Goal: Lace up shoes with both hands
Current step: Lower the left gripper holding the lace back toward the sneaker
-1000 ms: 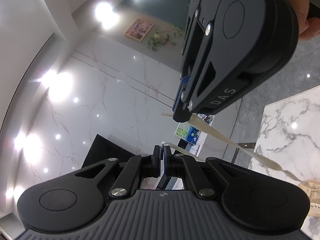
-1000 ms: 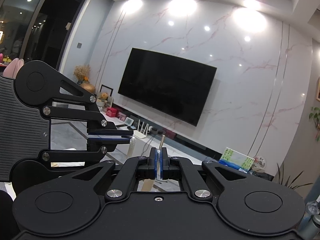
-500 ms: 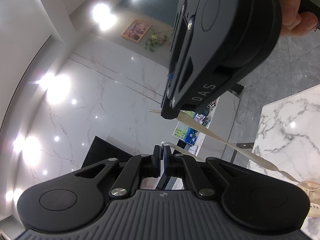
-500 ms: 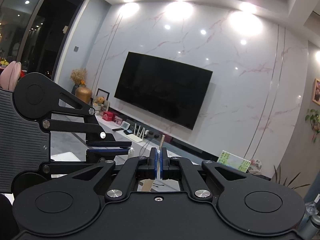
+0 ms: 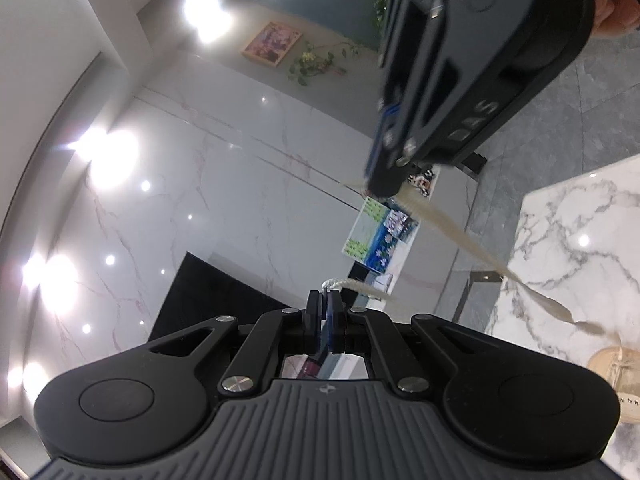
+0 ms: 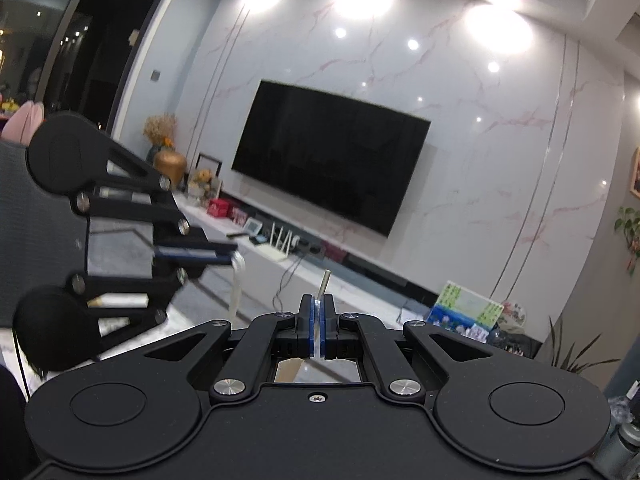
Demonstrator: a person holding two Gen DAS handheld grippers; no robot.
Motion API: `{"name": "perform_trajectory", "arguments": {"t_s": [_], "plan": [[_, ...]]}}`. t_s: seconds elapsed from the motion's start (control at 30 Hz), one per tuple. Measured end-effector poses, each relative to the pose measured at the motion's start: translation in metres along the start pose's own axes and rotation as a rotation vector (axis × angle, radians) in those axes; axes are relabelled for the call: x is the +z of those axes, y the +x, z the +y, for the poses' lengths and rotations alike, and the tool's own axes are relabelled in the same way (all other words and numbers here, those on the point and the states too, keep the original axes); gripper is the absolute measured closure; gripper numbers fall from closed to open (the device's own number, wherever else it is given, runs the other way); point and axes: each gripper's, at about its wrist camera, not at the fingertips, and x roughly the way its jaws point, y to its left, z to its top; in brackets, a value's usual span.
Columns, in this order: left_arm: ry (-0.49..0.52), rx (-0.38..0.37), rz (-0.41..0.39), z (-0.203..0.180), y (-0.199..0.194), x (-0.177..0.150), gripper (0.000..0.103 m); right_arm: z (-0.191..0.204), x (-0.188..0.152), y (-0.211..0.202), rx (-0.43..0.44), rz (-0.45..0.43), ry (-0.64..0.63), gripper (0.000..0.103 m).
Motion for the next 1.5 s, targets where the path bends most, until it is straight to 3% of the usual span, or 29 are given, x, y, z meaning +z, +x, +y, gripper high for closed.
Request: {"name": "perform_trajectory", "arguments": {"t_s": [0.3,0.6,1.03,1.2,1.5], "plan": [[-0.012,-0.105,0.063,-0.035,0.013,-0.041,0.101,0.014,-0.072,0.041,0.086,0.192,-0.002,0.102],[-0.057,-0.263,0.111,-0.081,0.029,-0.083,0.101,0.032,-0.143,0.079,0.188,0.354,0.021,0.102],[-0.213,-0.501,0.332,-0.146,0.104,-0.159,0.101,0.034,-0.233,0.147,0.282,0.562,0.196,0.102],[-0.242,-0.548,0.439,-0.166,0.130,-0.199,0.101,0.038,-0.259,0.167,0.321,0.624,0.244,0.102],[-0.245,-0.617,0.508,-0.195,0.146,-0.232,0.101,0.041,-0.284,0.183,0.372,0.692,0.275,0.102]]}}
